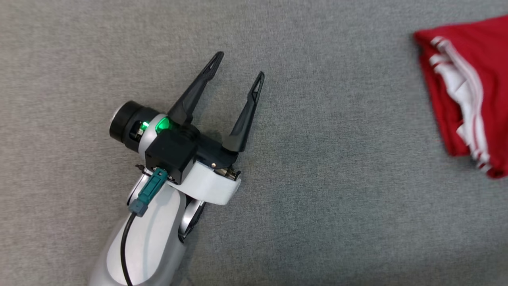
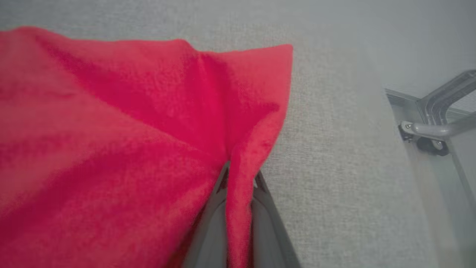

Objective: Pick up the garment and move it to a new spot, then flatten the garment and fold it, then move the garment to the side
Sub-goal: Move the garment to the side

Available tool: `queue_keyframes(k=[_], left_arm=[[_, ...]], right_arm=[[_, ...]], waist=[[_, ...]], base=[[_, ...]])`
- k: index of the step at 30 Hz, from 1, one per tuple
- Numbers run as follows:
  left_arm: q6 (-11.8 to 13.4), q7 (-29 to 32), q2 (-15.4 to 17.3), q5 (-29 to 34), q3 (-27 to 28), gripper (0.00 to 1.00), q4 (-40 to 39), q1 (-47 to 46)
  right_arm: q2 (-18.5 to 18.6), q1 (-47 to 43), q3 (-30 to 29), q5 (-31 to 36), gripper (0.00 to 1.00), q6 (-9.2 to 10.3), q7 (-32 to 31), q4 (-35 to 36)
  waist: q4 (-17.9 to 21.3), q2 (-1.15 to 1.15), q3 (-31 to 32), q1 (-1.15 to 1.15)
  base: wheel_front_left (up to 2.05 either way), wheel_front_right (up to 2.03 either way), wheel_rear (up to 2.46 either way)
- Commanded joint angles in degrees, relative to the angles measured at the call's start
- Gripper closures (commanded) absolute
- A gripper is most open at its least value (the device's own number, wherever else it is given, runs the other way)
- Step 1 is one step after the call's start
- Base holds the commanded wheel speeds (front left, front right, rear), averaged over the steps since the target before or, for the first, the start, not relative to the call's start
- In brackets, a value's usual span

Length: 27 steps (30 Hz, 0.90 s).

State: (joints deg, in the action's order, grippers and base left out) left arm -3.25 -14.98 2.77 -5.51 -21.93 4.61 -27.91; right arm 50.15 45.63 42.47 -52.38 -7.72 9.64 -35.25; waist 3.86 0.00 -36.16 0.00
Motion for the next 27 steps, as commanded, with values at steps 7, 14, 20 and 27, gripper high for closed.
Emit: queue_keyframes(k=[7,14,20,27], left_arm=[[0.32,0.03,0.30,1.01,-0.82,0.00,-1.63,-2.31],[1.27,0.09,0.59,-0.14,-1.12,0.00,-2.77,-2.38],[1.91,0.10,0.68,-1.03,-1.48,0.00,-2.88,-2.20],[2.41,0.09,0.56,-1.71,-2.02,0.00,-2.71,-1.97]], right_arm=[[4.34,4.14,-1.46,-2.56,1.00,0.43,0.16,-7.06],[7.65,7.86,-2.29,-0.45,1.00,0.37,1.02,-12.77],[7.74,11.22,-4.22,2.74,1.00,0.35,3.12,-19.03],[5.81,12.90,-4.29,6.56,0.00,0.27,4.54,-23.27]], waist=[[-0.47,0.00,-5.45,0.00],[-2.14,0.00,-6.92,0.00],[-2.90,0.00,-7.13,0.00],[-3.04,0.00,-6.37,0.00]], base=[[0.00,0.00,0.00],[0.00,0.00,0.00],[0.00,0.00,0.00],[0.00,0.00,0.00]])
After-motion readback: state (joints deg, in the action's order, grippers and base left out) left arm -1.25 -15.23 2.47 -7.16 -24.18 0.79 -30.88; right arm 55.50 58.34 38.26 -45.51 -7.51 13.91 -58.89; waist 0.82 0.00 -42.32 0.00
